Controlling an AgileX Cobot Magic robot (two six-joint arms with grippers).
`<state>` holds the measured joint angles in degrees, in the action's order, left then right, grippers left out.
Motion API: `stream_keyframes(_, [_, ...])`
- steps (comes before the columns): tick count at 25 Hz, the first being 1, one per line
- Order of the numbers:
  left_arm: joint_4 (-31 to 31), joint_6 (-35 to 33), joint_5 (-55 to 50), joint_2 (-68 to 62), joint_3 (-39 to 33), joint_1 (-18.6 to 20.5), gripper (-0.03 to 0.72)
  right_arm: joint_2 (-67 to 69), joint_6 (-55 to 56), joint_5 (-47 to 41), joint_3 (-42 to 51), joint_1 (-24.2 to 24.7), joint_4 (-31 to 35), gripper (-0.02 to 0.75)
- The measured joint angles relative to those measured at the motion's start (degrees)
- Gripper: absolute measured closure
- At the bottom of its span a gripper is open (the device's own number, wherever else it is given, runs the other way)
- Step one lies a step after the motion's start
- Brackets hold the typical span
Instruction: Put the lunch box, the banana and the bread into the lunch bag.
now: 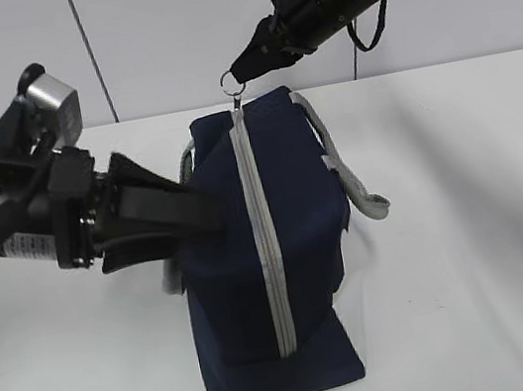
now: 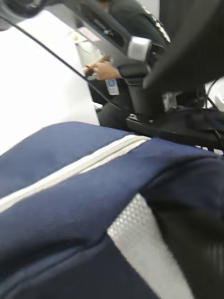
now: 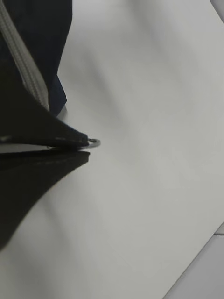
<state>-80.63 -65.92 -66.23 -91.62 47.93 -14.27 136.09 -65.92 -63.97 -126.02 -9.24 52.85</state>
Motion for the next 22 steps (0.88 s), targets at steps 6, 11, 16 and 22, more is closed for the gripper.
stream_keyframes(6, [4.1, 10.62, -0.57, 1.48, 4.46, 4.19, 0.129, 0.0, 0.0, -1.49, -2.09, 0.0, -0.39, 0.754])
stream_keyframes(11, [6.73, 23.12, -0.51, 3.02, 9.87, 6.4, 0.183, 0.0, 0.15, -2.31, -2.41, 0.0, -0.43, 0.754])
stream_keyframes(16, [11.66, 33.37, 5.95, 3.03, 16.0, 6.63, 0.238, 0.0, 0.23, -2.68, -2.41, 0.0, -0.43, 0.754])
stream_keyframes(22, [13.84, 36.23, 12.28, -0.21, 22.07, 6.67, 0.254, 0.0, 0.26, -3.05, -2.41, 0.0, -0.43, 0.754])
